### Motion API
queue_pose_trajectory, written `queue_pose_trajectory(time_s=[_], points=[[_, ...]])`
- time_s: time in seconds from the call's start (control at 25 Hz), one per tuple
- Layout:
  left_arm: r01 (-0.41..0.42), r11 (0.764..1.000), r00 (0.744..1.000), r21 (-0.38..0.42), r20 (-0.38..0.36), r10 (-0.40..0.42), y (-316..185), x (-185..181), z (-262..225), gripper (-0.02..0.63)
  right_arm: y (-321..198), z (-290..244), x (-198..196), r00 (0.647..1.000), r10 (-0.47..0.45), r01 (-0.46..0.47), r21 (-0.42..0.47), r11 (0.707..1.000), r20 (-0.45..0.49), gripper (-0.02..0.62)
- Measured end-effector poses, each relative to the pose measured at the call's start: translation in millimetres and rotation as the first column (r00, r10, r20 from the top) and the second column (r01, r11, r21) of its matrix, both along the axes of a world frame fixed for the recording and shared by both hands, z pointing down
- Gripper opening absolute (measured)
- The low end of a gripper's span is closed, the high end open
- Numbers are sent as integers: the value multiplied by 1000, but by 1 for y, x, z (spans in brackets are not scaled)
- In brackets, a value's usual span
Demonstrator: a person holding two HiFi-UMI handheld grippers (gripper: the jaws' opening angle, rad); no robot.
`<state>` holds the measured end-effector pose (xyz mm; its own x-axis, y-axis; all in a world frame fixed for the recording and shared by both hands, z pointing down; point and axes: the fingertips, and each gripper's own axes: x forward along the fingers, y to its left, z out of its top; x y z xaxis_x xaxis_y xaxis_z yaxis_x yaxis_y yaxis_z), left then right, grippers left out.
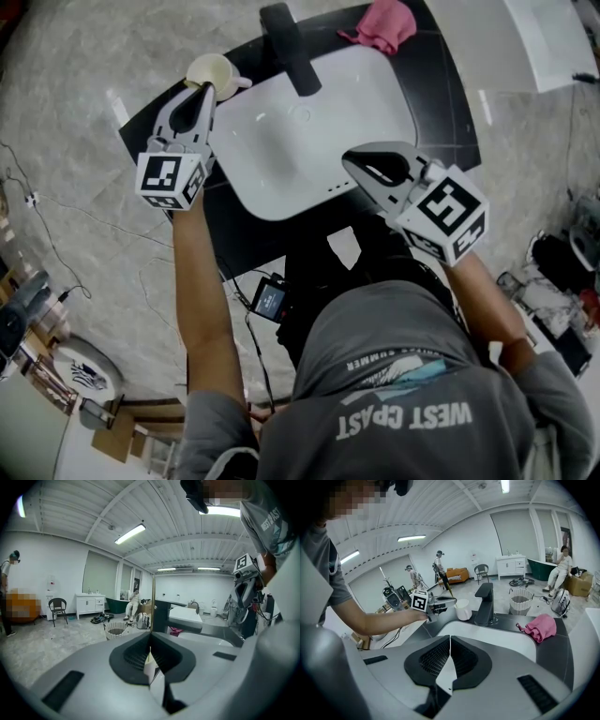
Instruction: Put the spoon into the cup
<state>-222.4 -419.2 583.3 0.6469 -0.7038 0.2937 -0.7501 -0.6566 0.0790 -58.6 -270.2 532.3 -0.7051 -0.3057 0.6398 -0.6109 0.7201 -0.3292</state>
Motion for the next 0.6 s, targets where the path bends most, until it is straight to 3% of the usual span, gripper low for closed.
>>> queue_pose_trajectory(time_s=[0.6], points=[[1,999,1000,34,17,-2,4,-3,-8,31,16,2,-2,1000,-13,13,-13,1000,1,32]])
